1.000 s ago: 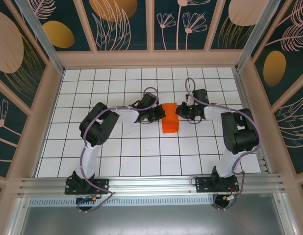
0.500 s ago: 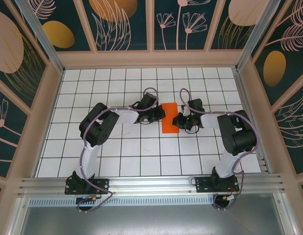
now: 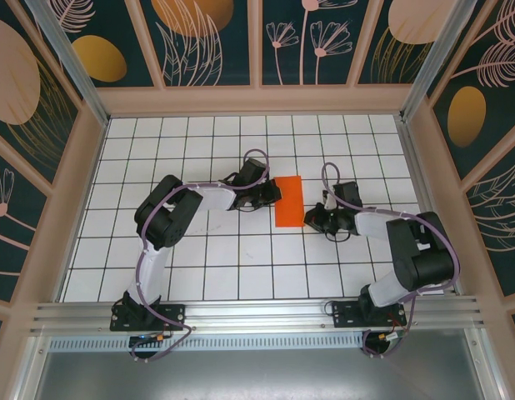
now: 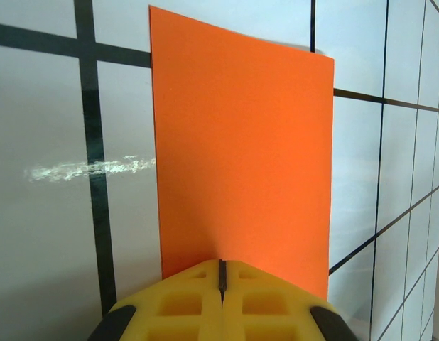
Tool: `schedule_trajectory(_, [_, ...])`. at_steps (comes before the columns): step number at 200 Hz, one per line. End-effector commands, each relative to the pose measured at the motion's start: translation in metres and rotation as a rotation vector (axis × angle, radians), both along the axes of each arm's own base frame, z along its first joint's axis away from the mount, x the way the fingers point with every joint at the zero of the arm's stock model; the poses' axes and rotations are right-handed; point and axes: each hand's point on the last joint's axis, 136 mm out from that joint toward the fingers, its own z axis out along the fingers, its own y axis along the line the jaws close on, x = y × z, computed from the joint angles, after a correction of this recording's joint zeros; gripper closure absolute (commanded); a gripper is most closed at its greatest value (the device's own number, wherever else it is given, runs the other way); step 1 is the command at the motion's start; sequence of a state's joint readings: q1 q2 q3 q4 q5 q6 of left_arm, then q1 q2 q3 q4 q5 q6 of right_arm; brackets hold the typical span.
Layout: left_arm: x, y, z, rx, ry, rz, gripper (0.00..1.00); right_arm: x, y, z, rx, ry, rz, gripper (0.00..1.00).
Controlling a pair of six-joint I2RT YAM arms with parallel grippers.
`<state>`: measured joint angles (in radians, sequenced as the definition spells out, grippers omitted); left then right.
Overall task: Fold a paper plane with a square sheet of paper (pick it up from the middle)
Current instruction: Fold the square sheet of paper in half at the center of the table.
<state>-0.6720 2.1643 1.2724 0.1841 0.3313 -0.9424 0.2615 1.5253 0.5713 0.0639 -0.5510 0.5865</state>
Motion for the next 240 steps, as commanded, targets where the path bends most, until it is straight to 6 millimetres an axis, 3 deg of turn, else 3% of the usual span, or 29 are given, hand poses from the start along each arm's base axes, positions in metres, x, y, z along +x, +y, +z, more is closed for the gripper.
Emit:
schedule_trajectory(1, [-0.053,0.076,-0.112,0.362,0.234,0.047,1.00,0.027,0.013,0.028,0.044,-0.071,0.014,1.00])
schedule_trajectory(31, [-0.053,0.075,-0.110,0.360,0.233,0.045,1.00,0.039,0.026,0.012,0.037,-0.036,0.045,1.00])
schedule_trajectory(58, [-0.053,0.075,-0.109,0.360,0.231,0.045,1.00,0.034,0.031,-0.004,0.026,0.007,0.068,1.00])
schedule_trajectory(84, [-0.053,0.075,-0.110,0.360,0.232,0.045,1.00,0.015,0.025,-0.020,0.004,0.061,0.061,1.00])
schedule_trajectory(121, [-0.053,0.075,-0.110,0.361,0.230,0.047,1.00,-0.029,0.005,-0.039,-0.042,0.151,0.016,1.00])
schedule_trajectory(152, [-0.052,0.075,-0.108,0.359,0.226,0.046,1.00,-0.050,-0.010,-0.039,-0.089,0.163,-0.005,1.00])
schedule_trajectory(178, [-0.048,0.070,-0.102,0.348,0.208,0.031,1.00,-0.036,-0.011,-0.020,-0.099,0.098,0.002,1.00])
schedule_trajectory(201, [-0.033,0.054,-0.075,0.298,0.140,-0.011,1.00,-0.009,-0.007,0.010,-0.103,-0.001,-0.001,1.00])
schedule_trajectory(224, [-0.010,0.031,-0.021,0.217,0.026,-0.042,1.00,0.014,-0.004,0.030,-0.136,-0.072,-0.009,1.00])
schedule_trajectory(240, [0.005,0.019,0.018,0.163,-0.050,-0.043,0.96,0.024,0.002,0.030,-0.167,-0.090,0.003,1.00])
